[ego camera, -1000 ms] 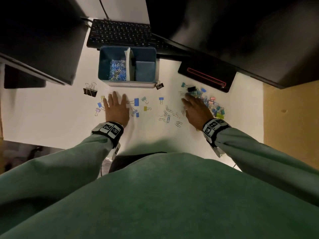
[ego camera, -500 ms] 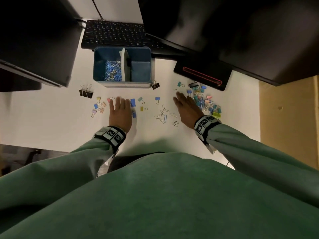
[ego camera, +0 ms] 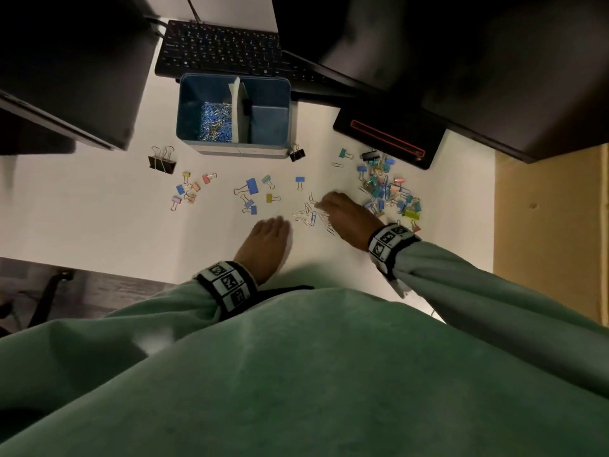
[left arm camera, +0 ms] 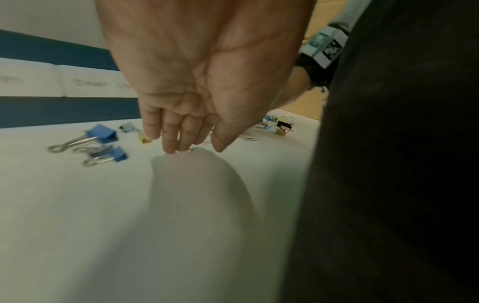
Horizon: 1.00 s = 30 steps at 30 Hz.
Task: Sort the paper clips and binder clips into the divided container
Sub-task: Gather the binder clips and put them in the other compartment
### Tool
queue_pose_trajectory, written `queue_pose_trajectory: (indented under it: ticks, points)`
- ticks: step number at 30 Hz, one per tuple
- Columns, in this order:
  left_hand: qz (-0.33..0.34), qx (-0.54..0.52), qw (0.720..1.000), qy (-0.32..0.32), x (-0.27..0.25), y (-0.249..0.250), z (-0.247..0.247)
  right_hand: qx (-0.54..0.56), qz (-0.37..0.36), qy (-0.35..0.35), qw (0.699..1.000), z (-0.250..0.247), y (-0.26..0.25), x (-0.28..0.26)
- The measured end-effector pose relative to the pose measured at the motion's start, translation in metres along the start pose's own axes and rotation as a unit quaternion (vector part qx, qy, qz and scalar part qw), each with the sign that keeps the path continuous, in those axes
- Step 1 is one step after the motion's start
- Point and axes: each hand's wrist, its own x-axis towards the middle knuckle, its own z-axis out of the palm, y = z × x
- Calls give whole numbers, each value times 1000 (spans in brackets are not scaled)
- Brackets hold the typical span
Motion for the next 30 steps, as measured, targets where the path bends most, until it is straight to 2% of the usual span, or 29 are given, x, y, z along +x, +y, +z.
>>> queue_pose_trajectory:
  ticks: [2, 4, 7, 10, 13, 18, 22, 30]
  points:
    - [53, -9, 998, 11, 21, 8, -4, 3, 28, 61, 998, -13, 2, 17]
    - [60, -44, 997, 28, 42, 12, -12, -17, 69, 103, 992, -26, 10, 34]
    - [4, -112, 993, 25, 67, 12, -21, -59, 98, 49, 992, -33, 22, 44]
    - [-10, -110, 994, -9, 80, 9, -21, -78, 36, 12, 996, -25, 23, 30]
    - [10, -121, 993, 5, 82, 11, -12, -56, -10, -6, 998, -12, 22, 4]
    - [32, -128, 991, 18, 87, 15, -12, -14, 50, -35, 998, -3, 13, -12]
    - [24, -113, 993, 9, 91, 18, -21, 6, 98, -7, 995, 2, 1, 4]
    - [-7, -135, 990, -32, 99, 9, -17, 9, 119, -15, 993, -6, -4, 25]
